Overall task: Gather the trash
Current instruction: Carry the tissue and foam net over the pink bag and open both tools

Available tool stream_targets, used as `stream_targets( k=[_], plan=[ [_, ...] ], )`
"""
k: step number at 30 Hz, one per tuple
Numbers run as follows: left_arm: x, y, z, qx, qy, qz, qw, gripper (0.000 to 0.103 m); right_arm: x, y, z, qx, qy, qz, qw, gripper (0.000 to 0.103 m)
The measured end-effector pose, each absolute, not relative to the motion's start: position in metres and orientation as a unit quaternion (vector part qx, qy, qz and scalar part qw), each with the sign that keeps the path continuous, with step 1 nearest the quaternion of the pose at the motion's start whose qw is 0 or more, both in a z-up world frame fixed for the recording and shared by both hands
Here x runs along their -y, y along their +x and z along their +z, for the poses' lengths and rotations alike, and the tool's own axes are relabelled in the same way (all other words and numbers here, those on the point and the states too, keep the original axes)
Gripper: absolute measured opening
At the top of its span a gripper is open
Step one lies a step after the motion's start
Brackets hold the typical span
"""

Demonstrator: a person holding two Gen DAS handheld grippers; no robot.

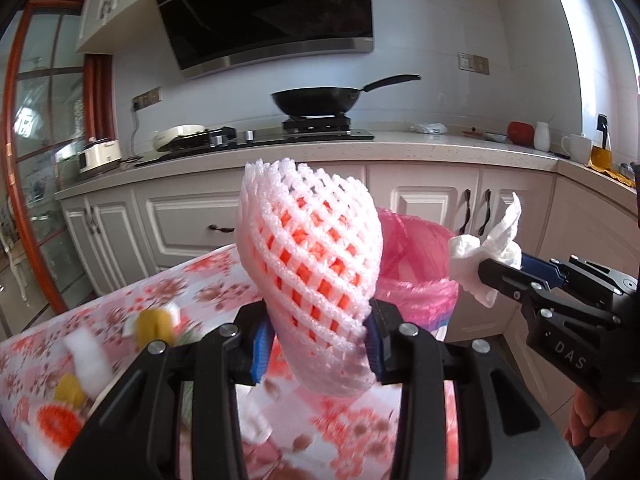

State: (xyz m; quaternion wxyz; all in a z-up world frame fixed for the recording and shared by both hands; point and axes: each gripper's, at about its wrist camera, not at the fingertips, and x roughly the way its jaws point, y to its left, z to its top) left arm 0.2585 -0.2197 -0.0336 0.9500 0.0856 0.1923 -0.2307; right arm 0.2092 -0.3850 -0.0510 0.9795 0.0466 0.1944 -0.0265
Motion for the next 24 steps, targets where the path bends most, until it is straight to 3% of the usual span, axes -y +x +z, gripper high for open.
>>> stream_targets(
  k=[13,24],
  plan=[
    [0.294,0.346,-0.019,-0.199,0.079,-0.275,0.937,0.039,0.451,0.268,-0.043,-0.193,0.058,-0.048,0.978,0.029],
    [0.335,0.416,-0.041,-0.227,0.063,-0.287,0.928,0.045,0.487,0.322,-0.053,-0.213,0.063,-0.042,0.974,0.032]
  ],
)
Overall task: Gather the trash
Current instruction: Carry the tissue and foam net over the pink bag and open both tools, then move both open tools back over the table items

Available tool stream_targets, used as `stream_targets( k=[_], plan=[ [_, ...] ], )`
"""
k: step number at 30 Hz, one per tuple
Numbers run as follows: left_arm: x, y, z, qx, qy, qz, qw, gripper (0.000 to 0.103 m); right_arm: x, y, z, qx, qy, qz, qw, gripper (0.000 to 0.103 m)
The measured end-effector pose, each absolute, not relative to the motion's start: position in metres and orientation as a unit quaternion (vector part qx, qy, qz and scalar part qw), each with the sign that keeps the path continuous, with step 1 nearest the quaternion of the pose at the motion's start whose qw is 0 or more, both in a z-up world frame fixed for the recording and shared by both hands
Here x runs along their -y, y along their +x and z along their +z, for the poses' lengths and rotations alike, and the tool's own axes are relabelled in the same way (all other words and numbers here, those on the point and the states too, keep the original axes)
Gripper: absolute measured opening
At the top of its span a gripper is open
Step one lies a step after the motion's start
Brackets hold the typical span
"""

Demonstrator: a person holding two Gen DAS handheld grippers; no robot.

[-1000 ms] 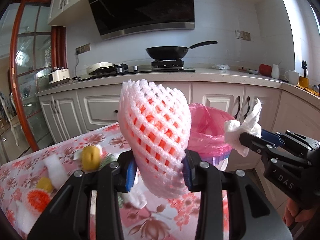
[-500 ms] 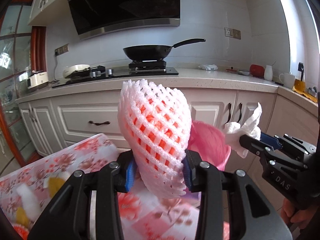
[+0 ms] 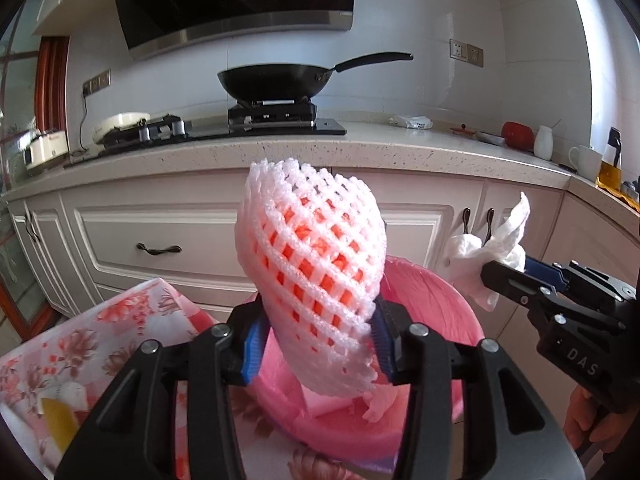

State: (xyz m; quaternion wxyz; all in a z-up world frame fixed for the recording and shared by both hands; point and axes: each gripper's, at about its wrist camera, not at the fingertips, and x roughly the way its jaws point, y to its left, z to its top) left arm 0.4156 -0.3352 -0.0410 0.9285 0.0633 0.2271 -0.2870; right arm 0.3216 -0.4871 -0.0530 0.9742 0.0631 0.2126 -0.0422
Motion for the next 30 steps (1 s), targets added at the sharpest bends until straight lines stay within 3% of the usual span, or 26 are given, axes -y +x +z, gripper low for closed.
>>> stream_targets(
  k=[2,3,4,5,18,26,30],
  plan=[
    [0.339,0.428,-0.046,-0.234,0.056,-0.294,0.925,0.054,0.489,0.327,-0.056,-0.215,0.062,-0.040,0.974,0.037],
    [0.340,0.432,-0.048,-0.236,0.056,-0.294,0.925,0.057,0.490,0.331,-0.058,-0.220,0.062,-0.038,0.973,0.041],
    [0.341,0.437,-0.051,-0.237,0.057,-0.289,0.926,0.060,0.489,0.332,-0.060,-0.221,0.063,-0.040,0.972,0.054],
    [0.340,0.442,-0.053,-0.240,0.056,-0.285,0.926,0.062,0.491,0.333,-0.060,-0.220,0.065,-0.040,0.972,0.056],
    [0.317,0.420,-0.055,-0.239,0.050,-0.280,0.928,0.071,0.489,0.296,-0.055,-0.213,0.086,-0.063,0.971,0.056],
    [0.271,0.362,-0.048,-0.225,0.046,-0.232,0.945,0.095,0.460,0.257,-0.043,-0.212,0.084,-0.050,0.972,0.059],
    [0.236,0.330,-0.047,-0.225,0.043,-0.213,0.950,0.098,0.427,0.236,-0.039,-0.209,0.077,-0.031,0.974,0.067]
  ],
)
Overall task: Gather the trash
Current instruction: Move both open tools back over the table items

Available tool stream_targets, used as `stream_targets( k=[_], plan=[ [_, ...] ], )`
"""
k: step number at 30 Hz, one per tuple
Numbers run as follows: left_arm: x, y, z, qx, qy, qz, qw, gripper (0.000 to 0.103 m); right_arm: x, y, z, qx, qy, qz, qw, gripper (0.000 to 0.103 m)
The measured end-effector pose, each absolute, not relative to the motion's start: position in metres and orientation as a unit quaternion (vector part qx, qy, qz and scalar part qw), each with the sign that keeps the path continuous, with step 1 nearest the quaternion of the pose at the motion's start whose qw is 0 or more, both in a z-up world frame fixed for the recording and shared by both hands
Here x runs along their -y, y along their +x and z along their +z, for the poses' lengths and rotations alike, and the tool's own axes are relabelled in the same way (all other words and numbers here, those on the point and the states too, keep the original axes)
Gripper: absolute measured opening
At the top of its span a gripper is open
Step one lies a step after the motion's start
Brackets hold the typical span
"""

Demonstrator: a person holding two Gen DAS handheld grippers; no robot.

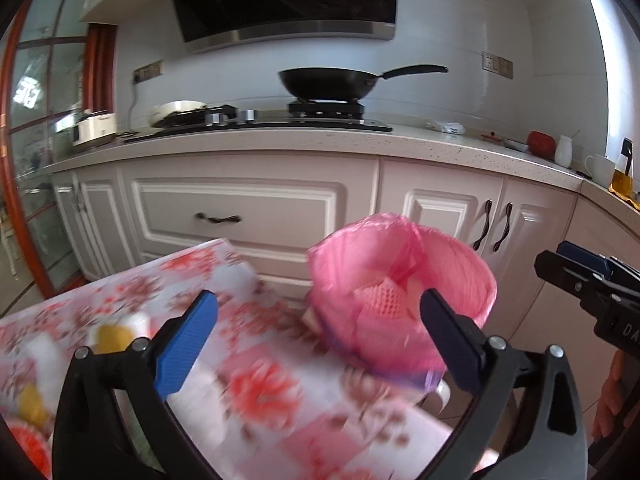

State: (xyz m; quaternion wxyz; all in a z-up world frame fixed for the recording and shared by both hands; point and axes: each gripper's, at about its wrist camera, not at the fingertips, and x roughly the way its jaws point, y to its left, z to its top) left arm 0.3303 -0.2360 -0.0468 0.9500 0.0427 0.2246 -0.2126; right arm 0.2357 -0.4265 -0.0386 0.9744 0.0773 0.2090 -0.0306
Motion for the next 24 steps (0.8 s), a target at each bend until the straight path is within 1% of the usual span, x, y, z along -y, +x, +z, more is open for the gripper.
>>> stream_targets(
  k=[2,7,16,24],
  plan=[
    [0.215,0.315,-0.047,-0.233,0.036,-0.203,0.950,0.098,0.410,0.226,-0.037,-0.206,0.077,-0.020,0.975,0.075],
    [0.158,0.277,-0.046,-0.238,0.015,-0.159,0.958,0.098,0.362,0.211,-0.038,-0.208,0.063,0.015,0.976,0.079],
    [0.077,0.219,-0.046,-0.226,0.005,-0.092,0.970,0.098,0.290,0.194,-0.042,-0.220,0.040,0.076,0.972,0.080],
    [0.010,0.181,-0.065,-0.246,-0.022,-0.032,0.969,0.098,0.247,0.180,-0.053,-0.240,0.020,0.118,0.963,0.081]
  ],
)
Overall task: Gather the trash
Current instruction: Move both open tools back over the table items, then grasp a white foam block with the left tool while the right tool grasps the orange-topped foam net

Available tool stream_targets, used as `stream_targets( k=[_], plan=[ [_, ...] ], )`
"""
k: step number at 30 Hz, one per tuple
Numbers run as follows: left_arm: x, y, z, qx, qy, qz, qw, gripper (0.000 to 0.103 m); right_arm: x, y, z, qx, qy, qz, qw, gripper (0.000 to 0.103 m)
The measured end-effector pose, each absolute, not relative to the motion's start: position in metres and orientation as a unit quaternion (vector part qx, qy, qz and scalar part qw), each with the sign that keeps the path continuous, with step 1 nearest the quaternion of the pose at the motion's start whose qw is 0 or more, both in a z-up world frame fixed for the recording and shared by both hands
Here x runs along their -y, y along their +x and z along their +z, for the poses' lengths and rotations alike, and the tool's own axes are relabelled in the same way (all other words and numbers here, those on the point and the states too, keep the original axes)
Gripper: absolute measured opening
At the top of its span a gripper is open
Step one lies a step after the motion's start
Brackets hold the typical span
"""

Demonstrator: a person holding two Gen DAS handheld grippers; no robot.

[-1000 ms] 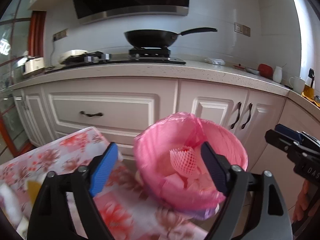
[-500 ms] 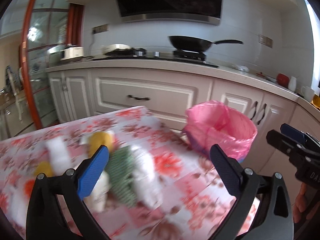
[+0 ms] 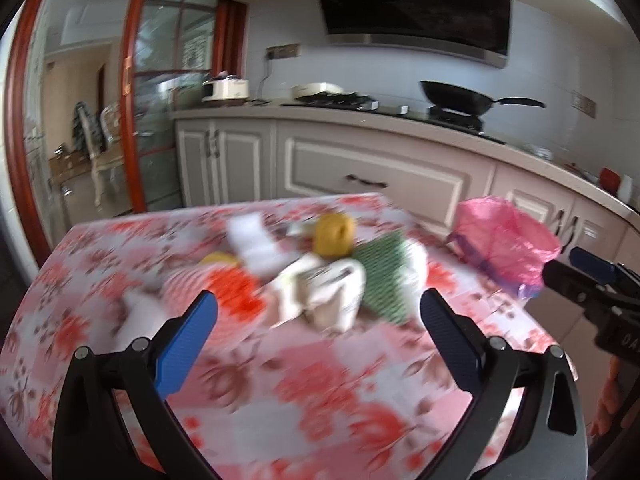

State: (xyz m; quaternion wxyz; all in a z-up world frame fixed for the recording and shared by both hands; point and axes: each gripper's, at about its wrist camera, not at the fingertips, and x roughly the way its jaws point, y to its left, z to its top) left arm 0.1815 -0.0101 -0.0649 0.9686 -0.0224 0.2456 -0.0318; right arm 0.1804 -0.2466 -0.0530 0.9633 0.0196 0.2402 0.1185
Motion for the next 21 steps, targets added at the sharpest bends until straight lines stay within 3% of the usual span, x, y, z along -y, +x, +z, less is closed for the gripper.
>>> stream_targets(
  k=[21],
  plan=[
    [-0.096,0.185,-0.100,-0.279,-0.029,0.107,0.954,0.098,0.150,0.219,-0.091,-0.285,-0.008,0.198,0.938,0.081]
  ],
)
